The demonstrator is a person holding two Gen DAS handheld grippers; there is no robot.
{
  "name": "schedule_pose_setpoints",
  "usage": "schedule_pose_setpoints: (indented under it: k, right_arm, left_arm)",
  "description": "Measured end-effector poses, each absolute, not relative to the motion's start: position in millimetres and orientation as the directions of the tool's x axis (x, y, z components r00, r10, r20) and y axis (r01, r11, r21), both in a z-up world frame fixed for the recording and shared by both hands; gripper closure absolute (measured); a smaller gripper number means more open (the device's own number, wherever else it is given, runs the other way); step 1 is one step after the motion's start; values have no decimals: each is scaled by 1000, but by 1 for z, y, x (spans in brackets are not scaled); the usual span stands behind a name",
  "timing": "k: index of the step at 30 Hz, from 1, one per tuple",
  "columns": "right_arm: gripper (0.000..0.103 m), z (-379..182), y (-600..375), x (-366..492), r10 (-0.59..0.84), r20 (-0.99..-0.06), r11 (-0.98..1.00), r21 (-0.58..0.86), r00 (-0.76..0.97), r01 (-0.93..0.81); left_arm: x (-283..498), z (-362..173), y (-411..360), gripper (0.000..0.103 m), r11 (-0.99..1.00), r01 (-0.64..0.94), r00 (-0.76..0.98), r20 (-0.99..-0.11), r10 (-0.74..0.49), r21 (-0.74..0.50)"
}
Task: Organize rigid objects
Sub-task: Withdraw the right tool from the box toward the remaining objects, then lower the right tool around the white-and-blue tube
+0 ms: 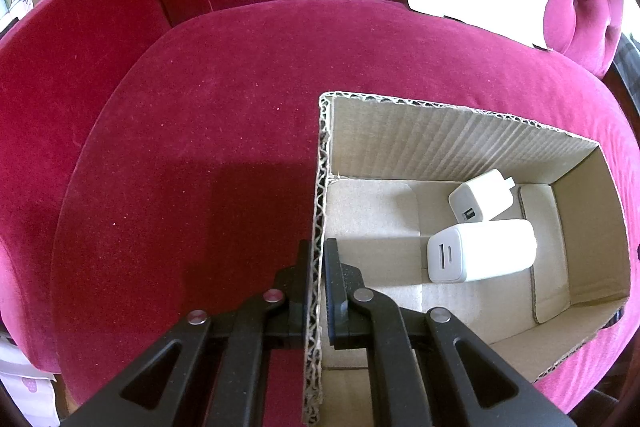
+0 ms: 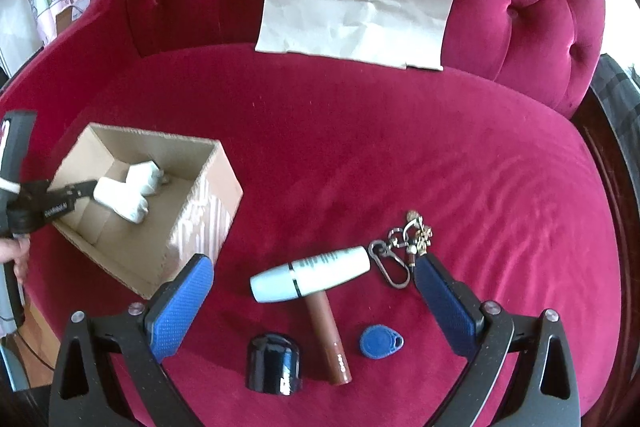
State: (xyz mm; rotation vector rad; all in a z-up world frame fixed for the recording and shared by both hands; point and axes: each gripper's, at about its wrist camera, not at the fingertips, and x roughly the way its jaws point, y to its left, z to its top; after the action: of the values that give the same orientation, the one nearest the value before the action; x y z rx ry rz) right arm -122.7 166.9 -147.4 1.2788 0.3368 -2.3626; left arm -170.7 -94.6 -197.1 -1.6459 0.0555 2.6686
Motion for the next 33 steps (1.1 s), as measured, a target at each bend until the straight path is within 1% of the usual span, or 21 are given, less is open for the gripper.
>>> schedule_pose_setpoints:
  k: [10,16,33]
  right_arm:
    - [0,-173,174,-124,-269,-861,-852,3,-431,524]
    - [0,-183,171,-134,-287,-885,-834,42,-367,550]
    - [0,-205,156,-143,-279,-902,-786,16,-331,618]
  left_arm:
    - [-170,-197,-95,98,-999,-23,-449,-893,-15,29]
    - [-170,-197,-95,98,-999,-23,-450,-893,-16,29]
    - [-170,-197,-94,98,-999,-21,-450,-893,-17,30]
